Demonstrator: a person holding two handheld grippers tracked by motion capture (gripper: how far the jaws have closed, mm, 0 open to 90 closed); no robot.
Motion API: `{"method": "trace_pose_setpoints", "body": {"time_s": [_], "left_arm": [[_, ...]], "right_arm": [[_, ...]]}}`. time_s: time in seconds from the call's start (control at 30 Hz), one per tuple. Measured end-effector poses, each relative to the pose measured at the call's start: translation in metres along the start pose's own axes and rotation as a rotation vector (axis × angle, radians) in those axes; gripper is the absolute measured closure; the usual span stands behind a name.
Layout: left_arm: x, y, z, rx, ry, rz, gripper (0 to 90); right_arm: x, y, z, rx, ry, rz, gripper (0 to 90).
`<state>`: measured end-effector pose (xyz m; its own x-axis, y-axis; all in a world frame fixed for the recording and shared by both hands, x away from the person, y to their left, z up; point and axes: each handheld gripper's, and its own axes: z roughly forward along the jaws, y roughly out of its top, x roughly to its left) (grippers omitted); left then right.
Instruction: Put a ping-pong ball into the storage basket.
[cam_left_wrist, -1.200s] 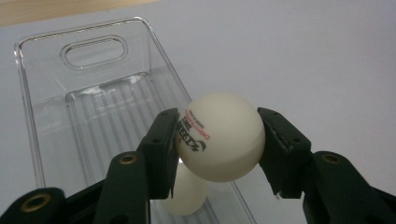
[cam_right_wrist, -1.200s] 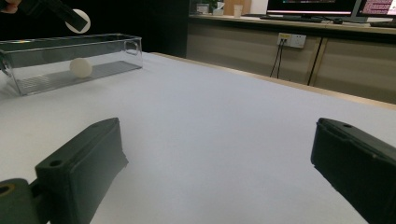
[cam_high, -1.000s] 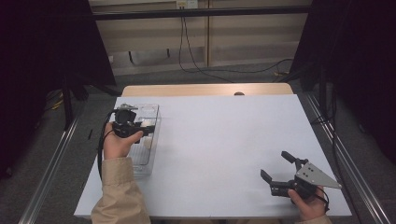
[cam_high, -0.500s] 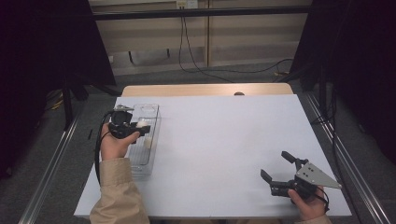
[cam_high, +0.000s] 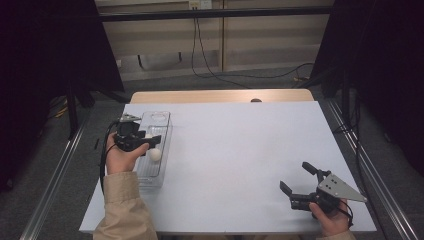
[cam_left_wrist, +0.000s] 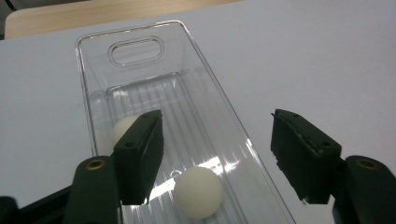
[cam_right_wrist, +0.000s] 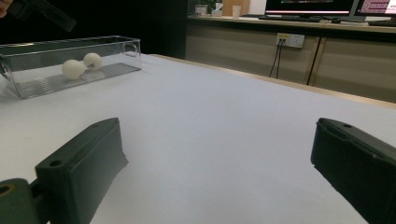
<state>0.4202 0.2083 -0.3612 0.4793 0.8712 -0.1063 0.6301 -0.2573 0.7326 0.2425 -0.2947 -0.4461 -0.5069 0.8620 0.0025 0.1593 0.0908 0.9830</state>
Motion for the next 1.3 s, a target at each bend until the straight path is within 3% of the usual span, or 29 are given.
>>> {"method": "trace_pose_setpoints", "body": {"time_s": [0.27,0.93,1.1,1.3], "left_arm": [[-0.002,-0.008,-0.006,-0.037,0.010,-0.010,27.8],[-0.018,-0.040,-0.021,-0.182,0.008,-0.008,14.1],[-0.018,-0.045,-0.026,-0.223,0.002,-0.024,12.8],[-0.023,-0.053,-0.025,-0.231,-0.023,-0.016,11.7]], "right_arm": [[-0.001,0.000,0.000,-0.003,-0.001,0.003,1.9],[0.000,0.001,-0.001,-0.007,-0.002,0.002,1.9],[0.000,0.001,0.000,-0.007,-0.001,0.003,1.9],[0.000,0.001,0.000,-0.006,-0.004,0.004,1.9]]}}
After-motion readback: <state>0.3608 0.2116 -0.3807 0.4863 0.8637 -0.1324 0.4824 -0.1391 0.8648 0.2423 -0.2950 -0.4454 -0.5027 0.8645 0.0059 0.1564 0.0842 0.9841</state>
